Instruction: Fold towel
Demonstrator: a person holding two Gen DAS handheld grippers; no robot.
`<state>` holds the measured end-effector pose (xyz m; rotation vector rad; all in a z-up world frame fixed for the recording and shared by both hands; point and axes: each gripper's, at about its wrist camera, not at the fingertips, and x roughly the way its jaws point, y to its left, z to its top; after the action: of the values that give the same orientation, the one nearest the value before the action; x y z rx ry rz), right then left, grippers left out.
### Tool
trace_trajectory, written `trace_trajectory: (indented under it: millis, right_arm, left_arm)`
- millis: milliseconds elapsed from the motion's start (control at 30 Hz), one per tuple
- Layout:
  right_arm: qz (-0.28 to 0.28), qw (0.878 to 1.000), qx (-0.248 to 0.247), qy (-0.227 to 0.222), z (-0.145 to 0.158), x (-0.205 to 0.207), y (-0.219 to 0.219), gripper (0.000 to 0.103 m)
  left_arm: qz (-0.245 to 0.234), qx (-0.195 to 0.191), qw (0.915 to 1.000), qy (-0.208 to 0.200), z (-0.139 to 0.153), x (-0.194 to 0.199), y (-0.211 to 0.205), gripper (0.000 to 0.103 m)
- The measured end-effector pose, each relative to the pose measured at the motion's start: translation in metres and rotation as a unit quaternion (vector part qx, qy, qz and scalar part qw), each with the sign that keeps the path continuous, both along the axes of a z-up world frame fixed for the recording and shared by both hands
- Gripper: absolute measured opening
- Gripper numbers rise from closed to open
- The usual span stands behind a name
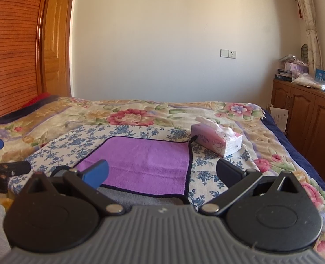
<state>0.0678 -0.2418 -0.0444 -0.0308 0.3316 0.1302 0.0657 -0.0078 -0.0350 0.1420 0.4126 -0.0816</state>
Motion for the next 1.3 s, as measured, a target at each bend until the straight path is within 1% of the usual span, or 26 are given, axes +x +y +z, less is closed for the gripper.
trace_trajectory:
  millis: [300, 800, 1000, 1167, 1300]
  right_arm:
    - [0.018, 1.0, -0.022, 0.009, -0.005, 0.013, 0.007, 0.103]
    - [0.038, 0.998, -0.045, 0.037, -0.019, 0.04, 0.015, 0.103]
    - [0.046, 0.997, -0.05, 0.049, -0.024, 0.049, 0.017, 0.103]
    - [0.051, 0.995, -0.049, 0.066, -0.029, 0.058, 0.017, 0.103]
    - [0.053, 0.995, -0.049, 0.074, -0.033, 0.065, 0.016, 0.103]
  left_arm:
    - [-0.011, -0.002, 0.9996, 0.025, -0.011, 0.022, -0.003, 0.103]
    - [-0.022, -0.022, 0.998, 0.054, -0.024, 0.055, 0.0, 0.103]
    - [-0.023, -0.022, 0.9976, 0.062, -0.029, 0.067, 0.001, 0.1]
    - [-0.028, -0.027, 0.9967, 0.071, -0.034, 0.078, 0.005, 0.092]
    - [-0.031, -0.028, 0.9961, 0.077, -0.038, 0.084, 0.006, 0.091]
